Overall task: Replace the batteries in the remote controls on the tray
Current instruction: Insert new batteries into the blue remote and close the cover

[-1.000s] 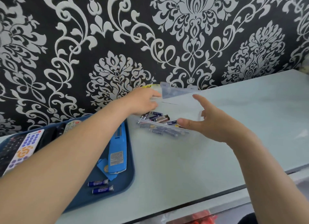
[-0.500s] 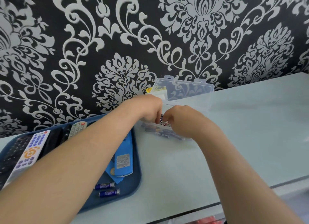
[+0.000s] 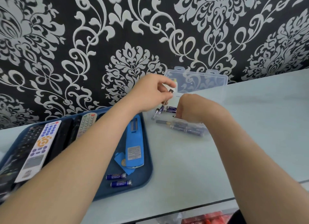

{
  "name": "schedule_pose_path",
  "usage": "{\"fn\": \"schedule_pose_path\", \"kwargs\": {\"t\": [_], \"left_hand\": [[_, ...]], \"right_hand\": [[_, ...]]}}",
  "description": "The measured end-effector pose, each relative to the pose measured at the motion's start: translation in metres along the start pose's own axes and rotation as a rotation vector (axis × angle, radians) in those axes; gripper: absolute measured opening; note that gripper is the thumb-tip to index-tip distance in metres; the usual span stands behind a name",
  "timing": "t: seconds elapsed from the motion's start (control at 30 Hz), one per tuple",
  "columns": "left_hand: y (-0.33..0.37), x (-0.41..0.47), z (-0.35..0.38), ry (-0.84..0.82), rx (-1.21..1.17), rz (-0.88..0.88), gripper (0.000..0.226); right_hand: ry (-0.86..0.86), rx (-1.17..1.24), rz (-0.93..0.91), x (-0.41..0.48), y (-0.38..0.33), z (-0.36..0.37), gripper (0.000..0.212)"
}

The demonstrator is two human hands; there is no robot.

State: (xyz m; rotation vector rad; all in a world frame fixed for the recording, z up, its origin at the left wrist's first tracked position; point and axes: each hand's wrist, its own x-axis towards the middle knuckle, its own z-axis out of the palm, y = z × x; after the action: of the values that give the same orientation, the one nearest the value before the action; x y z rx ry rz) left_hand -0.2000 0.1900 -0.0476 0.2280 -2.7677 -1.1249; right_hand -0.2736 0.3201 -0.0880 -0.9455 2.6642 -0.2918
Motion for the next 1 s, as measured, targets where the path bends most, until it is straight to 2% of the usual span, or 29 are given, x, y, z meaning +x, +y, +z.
{"fn": "schedule_pose_path", "kwargs": {"t": [0.13,0.3,0.4,0.5,0.6,0.7,0.73,0.87,1.0], "left_hand": [[-0.001,-0.033,-0.010,0.048,-0.515,-0.103,0.019],[-0.021,-0.067,-0.014,0.064,-0.771,-0.233,0.017],[-0.035,-0.080,-0.010,0.077,-0.773,-0.257,0.020],[-0.048,-0.092,-0.008,0.086,-0.645,-0.247,0.029],[-0.060,-0.100,-0.013,0.139,-0.581,-0.256,0.045],[-0.065,-0.103,-0.017,0.188,-0.590,-0.268,0.037],[-0.066,-0.103,-0.017,0.198,-0.565,-0.266,0.033],[-0.069,-0.106,-0.020,0.256,-0.568,-0.295,0.028],[-0.067,-0.109,-0.023,0.267,-0.632,-0.272,0.022]], "right_hand": [[0.017,0.004,-0.007,-0.002,0.002,0.002,0.016],[0.015,0.072,-0.039,-0.007,0.004,-0.003,0.014],[-0.063,0.059,-0.048,-0.010,0.002,-0.007,0.017],[-0.074,0.037,-0.054,-0.011,-0.003,-0.005,0.023],[0.100,0.136,-0.112,-0.014,-0.009,-0.011,0.011],[0.380,0.407,-0.200,-0.022,-0.026,-0.016,0.007],[0.410,0.555,-0.227,-0.026,-0.035,-0.017,0.008],[0.197,1.030,-0.283,-0.038,-0.074,-0.001,0.025],[-0.028,1.218,-0.213,-0.039,-0.088,0.019,0.022]]}}
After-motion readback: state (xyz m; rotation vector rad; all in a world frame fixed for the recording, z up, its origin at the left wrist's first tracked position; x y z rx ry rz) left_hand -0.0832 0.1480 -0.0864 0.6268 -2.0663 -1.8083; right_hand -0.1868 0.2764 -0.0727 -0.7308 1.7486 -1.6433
